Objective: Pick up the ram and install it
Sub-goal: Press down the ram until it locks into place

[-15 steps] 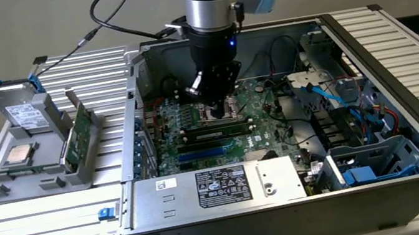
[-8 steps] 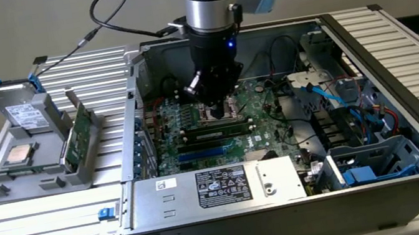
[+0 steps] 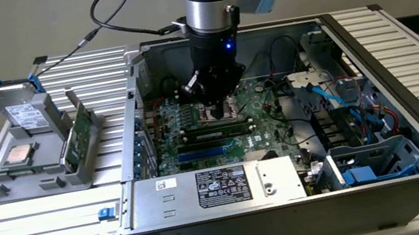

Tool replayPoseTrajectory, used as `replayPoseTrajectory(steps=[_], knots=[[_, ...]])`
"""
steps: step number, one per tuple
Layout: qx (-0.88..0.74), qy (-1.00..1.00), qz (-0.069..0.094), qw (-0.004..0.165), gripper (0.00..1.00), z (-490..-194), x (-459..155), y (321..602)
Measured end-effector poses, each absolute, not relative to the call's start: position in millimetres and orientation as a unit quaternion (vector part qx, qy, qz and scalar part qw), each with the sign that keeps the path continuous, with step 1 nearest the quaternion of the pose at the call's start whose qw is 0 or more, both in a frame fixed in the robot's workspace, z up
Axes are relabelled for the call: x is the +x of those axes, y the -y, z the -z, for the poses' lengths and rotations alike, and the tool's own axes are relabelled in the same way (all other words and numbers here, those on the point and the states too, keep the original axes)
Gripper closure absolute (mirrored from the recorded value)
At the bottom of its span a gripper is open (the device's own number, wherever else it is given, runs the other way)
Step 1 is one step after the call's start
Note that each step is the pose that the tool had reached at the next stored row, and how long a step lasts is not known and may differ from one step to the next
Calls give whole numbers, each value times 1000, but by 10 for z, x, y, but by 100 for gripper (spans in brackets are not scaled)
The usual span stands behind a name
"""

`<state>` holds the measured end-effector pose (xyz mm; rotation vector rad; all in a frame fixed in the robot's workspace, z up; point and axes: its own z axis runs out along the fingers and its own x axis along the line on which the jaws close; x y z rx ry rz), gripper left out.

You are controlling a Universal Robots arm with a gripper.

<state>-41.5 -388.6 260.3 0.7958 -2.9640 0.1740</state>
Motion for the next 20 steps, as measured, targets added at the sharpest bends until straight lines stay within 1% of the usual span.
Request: replayPoseTrajectory(steps=[20], knots=[[141, 988, -56, 27, 89, -2580, -415, 3886]])
